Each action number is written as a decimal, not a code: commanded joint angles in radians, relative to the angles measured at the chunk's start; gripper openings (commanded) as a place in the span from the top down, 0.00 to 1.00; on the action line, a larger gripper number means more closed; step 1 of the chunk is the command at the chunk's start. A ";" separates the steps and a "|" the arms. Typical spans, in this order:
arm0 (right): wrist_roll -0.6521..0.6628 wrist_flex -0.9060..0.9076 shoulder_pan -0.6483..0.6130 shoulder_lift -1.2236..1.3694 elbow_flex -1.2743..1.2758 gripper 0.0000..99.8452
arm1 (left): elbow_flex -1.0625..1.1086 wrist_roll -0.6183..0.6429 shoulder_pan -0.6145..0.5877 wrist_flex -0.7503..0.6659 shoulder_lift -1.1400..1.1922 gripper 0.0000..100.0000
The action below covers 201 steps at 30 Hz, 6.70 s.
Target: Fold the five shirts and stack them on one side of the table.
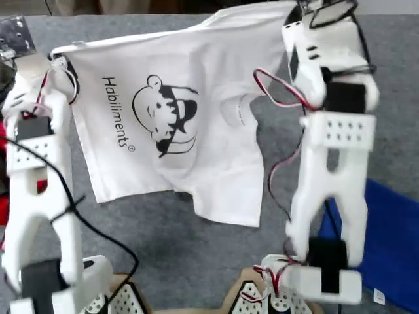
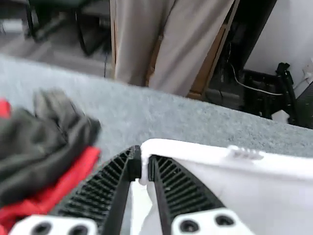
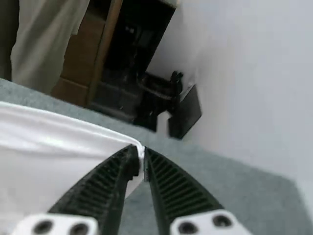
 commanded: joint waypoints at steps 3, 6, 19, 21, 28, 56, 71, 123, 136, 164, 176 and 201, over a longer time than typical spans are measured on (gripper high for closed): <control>-0.094 -0.032 0.004 0.199 -0.140 1.00 | -0.124 0.158 -0.021 -0.023 0.163 0.98; -0.095 -0.025 0.005 0.286 -0.206 1.00 | -0.176 0.172 -0.018 -0.023 0.239 0.98; -0.086 0.181 0.054 0.374 -0.473 1.00 | -0.402 0.169 -0.034 0.238 0.325 0.98; -0.086 0.242 0.071 0.374 -0.553 1.00 | -0.451 0.167 -0.034 0.305 0.318 0.98; 0.005 0.448 0.025 0.374 -0.865 1.00 | -0.551 0.114 -0.005 0.511 0.177 0.98; 0.100 0.594 -0.450 1.063 -0.960 0.90 | 0.356 -0.009 0.015 0.097 0.024 0.98; 0.025 0.786 -0.464 1.214 -0.980 0.95 | 0.334 -0.009 0.012 -0.057 0.216 0.98; -0.005 0.916 -0.377 0.831 -0.949 0.78 | 0.284 -0.133 0.071 0.057 0.234 0.98; -0.035 0.827 -0.478 1.000 -0.952 0.81 | 0.284 -0.129 0.066 0.055 0.234 0.98; -0.138 0.867 -0.538 1.079 -0.895 0.85 | 0.295 -0.133 0.069 0.034 0.236 0.98; -0.138 0.911 -0.507 1.127 -1.003 0.90 | 0.290 -0.133 0.069 0.034 0.245 0.98; -0.117 0.979 -0.483 1.092 -1.121 1.00 | 0.255 -0.133 0.066 0.040 0.297 0.98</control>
